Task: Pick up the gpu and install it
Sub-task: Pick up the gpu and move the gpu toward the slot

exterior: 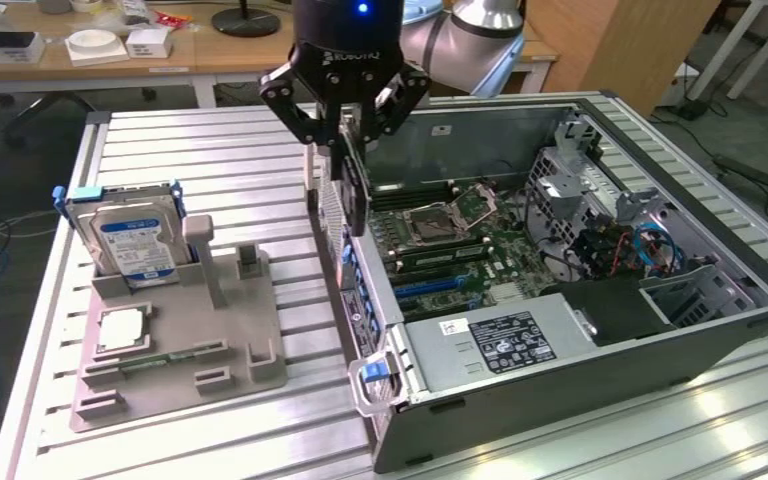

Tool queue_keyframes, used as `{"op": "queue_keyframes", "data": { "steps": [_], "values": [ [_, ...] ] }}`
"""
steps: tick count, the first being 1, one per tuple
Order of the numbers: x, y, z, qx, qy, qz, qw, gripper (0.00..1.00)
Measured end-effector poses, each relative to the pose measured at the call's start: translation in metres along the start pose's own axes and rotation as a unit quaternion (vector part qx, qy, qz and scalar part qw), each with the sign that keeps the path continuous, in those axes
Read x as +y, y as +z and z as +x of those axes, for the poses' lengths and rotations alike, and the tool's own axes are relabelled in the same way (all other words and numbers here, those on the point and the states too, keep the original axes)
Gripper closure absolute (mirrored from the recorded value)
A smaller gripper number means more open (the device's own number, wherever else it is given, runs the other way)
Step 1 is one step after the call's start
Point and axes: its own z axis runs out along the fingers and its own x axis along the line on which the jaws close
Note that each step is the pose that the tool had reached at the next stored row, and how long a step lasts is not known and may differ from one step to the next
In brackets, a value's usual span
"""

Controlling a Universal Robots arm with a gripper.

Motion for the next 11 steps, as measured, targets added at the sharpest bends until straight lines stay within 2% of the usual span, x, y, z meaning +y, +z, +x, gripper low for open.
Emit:
{"op": "queue_keyframes", "data": {
  "steps": [1,11],
  "values": [
    [0.0,0.0004,-0.008,0.0,0.0,0.0,1.0,0.73],
    [-0.0001,0.0014,-0.03,0.0,-0.002,-0.0001,1.0,0.73]
  ]
}}
